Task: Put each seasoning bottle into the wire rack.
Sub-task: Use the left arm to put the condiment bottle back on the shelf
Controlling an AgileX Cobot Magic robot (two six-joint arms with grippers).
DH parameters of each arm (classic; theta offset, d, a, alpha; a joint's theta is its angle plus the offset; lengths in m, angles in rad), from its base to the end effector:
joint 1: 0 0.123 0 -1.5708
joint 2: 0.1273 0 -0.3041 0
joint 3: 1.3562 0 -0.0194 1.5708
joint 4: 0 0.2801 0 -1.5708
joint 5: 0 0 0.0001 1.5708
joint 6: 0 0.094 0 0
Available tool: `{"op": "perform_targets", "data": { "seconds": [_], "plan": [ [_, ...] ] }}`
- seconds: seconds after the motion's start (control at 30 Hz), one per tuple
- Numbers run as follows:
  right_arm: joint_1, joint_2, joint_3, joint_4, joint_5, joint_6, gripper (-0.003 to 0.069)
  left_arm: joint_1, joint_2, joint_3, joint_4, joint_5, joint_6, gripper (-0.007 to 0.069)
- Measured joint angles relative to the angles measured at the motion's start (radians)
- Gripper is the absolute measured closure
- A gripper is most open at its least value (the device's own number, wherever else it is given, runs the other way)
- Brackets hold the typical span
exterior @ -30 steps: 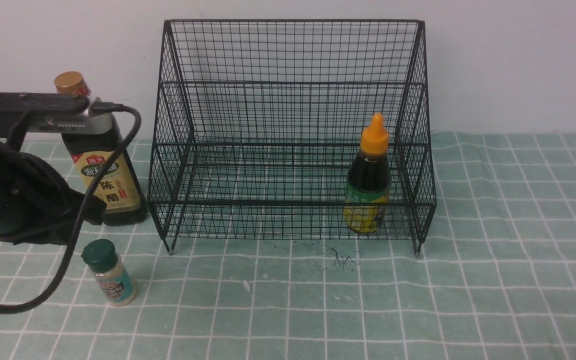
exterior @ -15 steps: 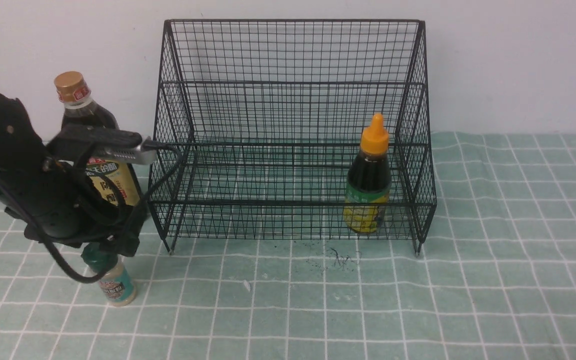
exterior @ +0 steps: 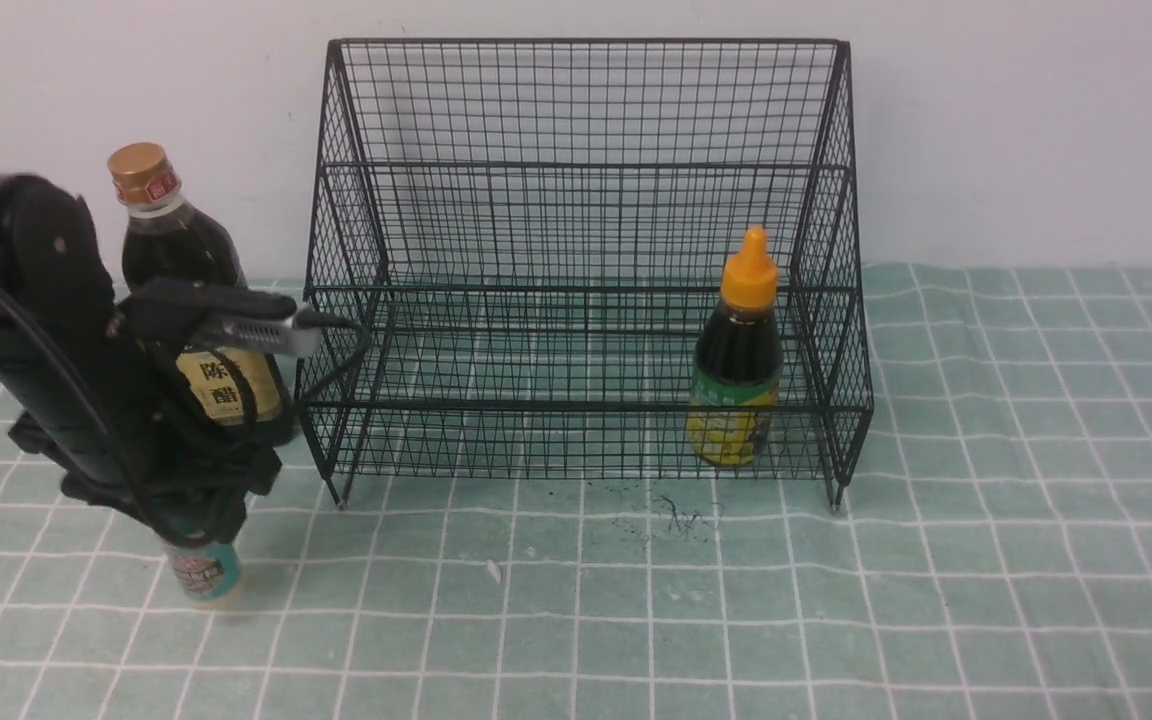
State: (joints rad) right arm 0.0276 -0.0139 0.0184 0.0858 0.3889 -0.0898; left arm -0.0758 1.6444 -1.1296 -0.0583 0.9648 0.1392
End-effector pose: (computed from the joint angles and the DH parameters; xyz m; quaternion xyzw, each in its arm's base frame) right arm 0.0649 0.0049 0.1716 -0.0249 0.8058 0.0182 0.5913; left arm 0.3389 -0.0303 0.2301 0.0925 0.9914 -0.0225 0.0898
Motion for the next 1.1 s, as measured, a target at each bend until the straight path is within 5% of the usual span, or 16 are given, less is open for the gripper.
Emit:
{"op": "perform_targets", "data": {
  "seconds": [0.33,0.6,1.1],
  "plan": [
    [0.000,0.000,0.000,0.000,0.000,0.000,0.0672,-0.102,-0.175,-0.295,-0.001,0.211,-0.058,0.0289],
    [0.000,0.000,0.000,0.000,0.000,0.000,0.0672,-0.234,-0.040,-0.432,0.004,0.131,-0.145,0.0289],
    [0.000,0.000,0.000,0.000,0.000,0.000,0.0672,-0.241,0.276,-0.468,0.058,0.039,-0.154,0.0289]
  ]
}}
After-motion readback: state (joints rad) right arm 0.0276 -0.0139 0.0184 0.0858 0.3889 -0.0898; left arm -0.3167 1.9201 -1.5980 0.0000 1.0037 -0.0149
